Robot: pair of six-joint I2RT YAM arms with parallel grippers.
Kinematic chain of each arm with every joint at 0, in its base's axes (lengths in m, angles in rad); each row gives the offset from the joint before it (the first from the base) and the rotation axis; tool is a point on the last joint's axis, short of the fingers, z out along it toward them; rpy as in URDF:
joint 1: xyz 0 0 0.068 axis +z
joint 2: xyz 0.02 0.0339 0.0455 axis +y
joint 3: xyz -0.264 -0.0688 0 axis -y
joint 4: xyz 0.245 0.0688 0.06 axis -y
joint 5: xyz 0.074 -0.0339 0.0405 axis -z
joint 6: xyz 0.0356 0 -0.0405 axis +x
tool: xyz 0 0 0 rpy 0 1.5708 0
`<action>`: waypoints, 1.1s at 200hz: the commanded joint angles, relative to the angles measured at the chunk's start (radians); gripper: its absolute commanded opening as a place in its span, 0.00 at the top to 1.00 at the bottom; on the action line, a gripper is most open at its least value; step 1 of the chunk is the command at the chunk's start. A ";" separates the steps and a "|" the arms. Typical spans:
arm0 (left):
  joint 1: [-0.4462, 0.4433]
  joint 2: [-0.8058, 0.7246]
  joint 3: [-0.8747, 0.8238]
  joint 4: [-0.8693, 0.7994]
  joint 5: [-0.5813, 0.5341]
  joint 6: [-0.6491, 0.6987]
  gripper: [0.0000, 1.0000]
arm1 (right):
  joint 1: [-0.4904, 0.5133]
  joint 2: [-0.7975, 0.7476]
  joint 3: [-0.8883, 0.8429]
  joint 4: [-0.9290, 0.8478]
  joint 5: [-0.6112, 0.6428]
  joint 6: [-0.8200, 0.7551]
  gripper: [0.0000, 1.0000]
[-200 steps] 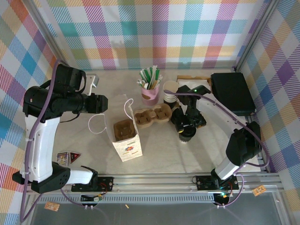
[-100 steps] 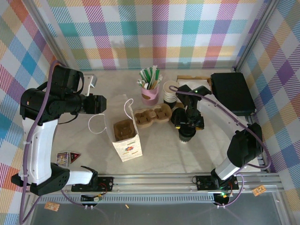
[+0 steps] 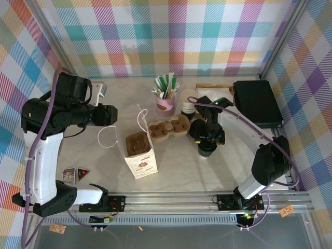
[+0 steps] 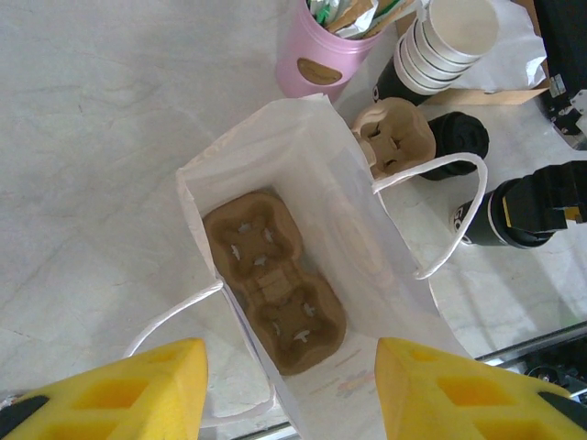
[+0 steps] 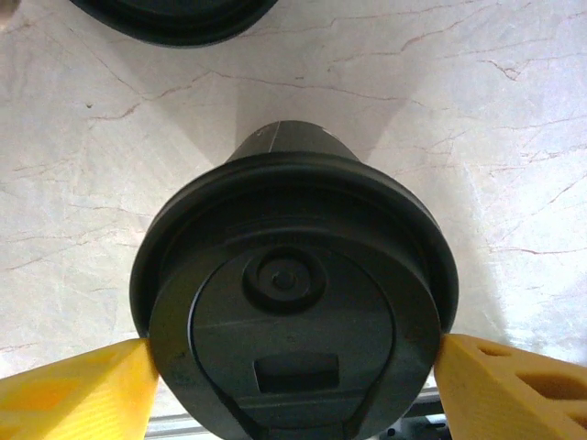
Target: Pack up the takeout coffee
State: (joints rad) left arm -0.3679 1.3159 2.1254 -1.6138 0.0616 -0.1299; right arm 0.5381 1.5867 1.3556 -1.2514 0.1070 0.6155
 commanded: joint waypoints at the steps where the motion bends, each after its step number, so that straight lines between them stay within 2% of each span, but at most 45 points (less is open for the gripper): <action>1: 0.002 -0.010 0.030 -0.113 -0.009 0.008 0.49 | 0.007 -0.011 -0.008 0.004 0.018 0.018 0.22; 62: 0.002 -0.007 0.036 -0.123 -0.009 0.010 0.49 | 0.008 -0.017 -0.042 0.035 0.013 0.041 0.24; 220: -0.003 -0.015 0.025 -0.138 -0.026 0.012 0.49 | 0.008 0.022 -0.094 0.070 0.025 0.040 0.23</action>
State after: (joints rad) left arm -0.3687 1.3159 2.1384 -1.6138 0.0574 -0.1295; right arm 0.5385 1.5772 1.3014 -1.1881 0.1169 0.6479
